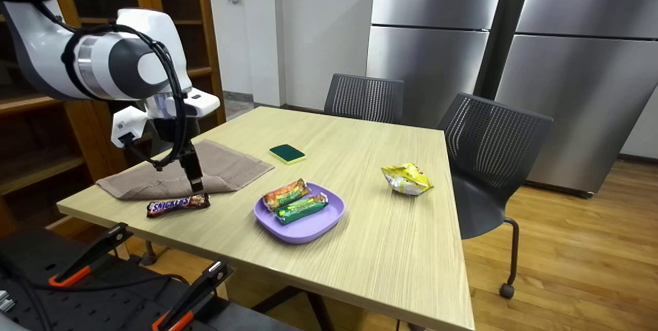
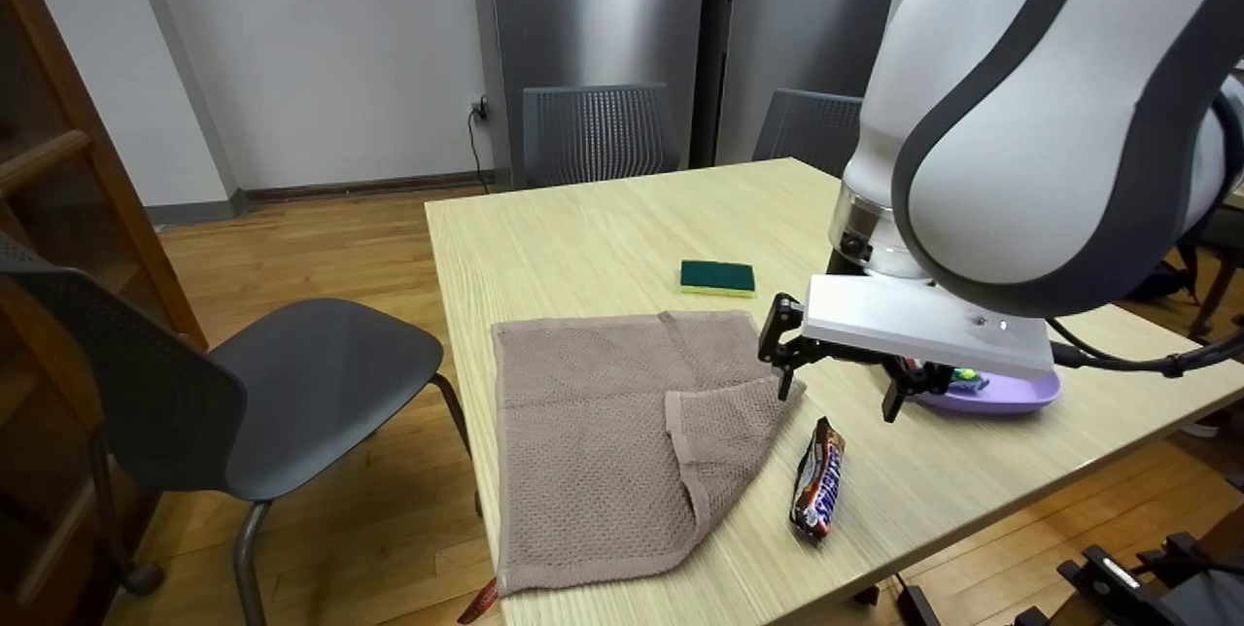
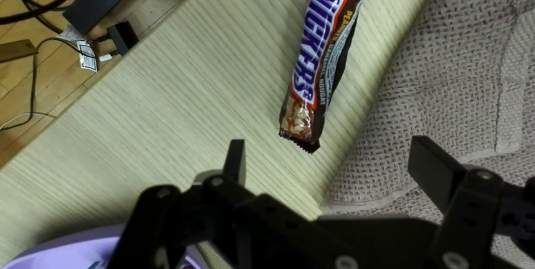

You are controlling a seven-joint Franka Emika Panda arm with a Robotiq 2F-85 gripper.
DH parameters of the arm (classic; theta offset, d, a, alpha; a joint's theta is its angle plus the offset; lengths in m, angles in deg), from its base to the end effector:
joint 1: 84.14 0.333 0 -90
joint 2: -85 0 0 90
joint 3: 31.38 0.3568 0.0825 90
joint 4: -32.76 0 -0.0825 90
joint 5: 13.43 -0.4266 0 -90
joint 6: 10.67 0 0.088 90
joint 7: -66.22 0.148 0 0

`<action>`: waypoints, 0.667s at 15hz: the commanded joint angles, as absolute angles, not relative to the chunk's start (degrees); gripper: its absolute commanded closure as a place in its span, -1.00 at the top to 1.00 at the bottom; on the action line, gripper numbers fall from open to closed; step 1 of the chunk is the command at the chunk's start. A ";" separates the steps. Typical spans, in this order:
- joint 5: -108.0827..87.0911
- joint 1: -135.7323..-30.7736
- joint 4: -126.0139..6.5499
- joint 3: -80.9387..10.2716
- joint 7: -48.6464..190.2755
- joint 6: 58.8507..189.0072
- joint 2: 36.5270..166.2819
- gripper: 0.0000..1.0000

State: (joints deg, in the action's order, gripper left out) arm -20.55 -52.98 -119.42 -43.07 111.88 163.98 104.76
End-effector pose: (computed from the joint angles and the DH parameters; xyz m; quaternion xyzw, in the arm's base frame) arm 0.4180 0.1258 0.0904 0.9593 -0.2795 0.0389 0.0067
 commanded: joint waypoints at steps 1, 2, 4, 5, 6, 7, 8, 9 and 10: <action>-20.58 -49.88 -120.52 -44.31 116.33 164.94 104.52 1.00; -20.76 -49.84 -120.51 -43.87 116.90 164.51 104.49 1.00; -20.65 -48.81 -120.33 -44.13 118.55 163.81 104.99 1.00; -20.58 -48.31 -120.09 -44.21 119.24 163.47 105.38 1.00; -20.62 -47.96 -119.91 -44.22 119.88 163.30 105.74 1.00; -20.72 -47.55 -119.56 -44.23 120.60 163.08 106.32 1.00; -20.78 -47.33 -119.33 -44.18 121.03 162.97 106.79 1.00; -20.86 -46.94 -118.93 -44.26 121.73 162.79 107.52 1.00; -20.99 -46.85 -118.70 -44.10 122.22 162.65 107.89 1.00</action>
State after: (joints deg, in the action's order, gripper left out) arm -20.55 -48.55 -119.66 -43.43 119.64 163.88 106.86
